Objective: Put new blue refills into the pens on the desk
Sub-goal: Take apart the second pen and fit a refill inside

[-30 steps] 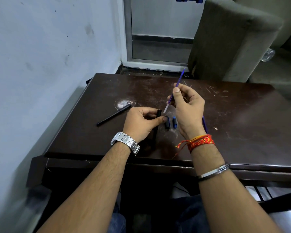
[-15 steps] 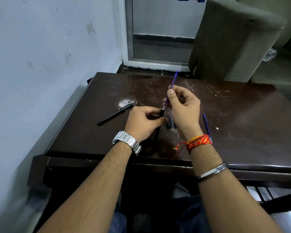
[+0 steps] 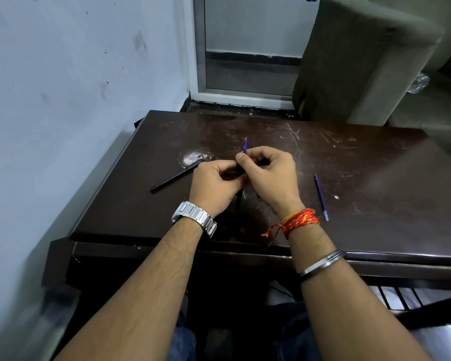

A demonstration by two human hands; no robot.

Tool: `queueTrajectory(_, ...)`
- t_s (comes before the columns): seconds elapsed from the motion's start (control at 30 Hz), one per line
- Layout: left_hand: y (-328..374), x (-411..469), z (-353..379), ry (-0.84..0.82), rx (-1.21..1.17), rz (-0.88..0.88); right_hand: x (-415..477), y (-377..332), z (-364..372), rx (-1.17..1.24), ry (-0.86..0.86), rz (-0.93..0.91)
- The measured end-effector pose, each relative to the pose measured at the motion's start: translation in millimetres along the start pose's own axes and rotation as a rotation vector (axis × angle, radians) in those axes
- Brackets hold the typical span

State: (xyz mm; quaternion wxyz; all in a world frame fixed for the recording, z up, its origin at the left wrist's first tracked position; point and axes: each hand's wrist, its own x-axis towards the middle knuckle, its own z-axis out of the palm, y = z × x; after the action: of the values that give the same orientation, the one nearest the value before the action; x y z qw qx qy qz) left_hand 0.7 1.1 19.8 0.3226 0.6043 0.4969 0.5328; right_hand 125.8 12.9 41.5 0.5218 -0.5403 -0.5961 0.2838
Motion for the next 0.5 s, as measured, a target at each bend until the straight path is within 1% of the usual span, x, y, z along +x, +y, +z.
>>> queueTrajectory(0.13,-1.3,1.0,0.7,0.035,-0.022,-0.017,-0.4,-0.5,-3.5,-0.02,-0.013,0.029)
queueTrajectory(0.2,-3.4,2.1,1.2,0.074,-0.028,-0.039,2.9,0.1,-9.3,-0.045,0.065,0.065)
queueTrajectory(0.27,-5.9,2.9,1.9,0.116,0.012,-0.068,8.0,4.0,-19.5,-0.198,0.14,0.129)
queueTrajectory(0.33,-6.6,2.9,2.2,0.149,0.024,-0.088,11.3,9.8,-30.1,-0.372,0.086,0.239)
queueTrajectory(0.43,-5.2,2.8,2.3,0.161,0.022,-0.094,10.9,18.3,-37.6,-0.522,-0.073,0.419)
queueTrajectory(0.5,-5.5,2.7,3.2,0.152,0.035,-0.1,11.0,20.9,-37.7,-0.593,-0.139,0.459)
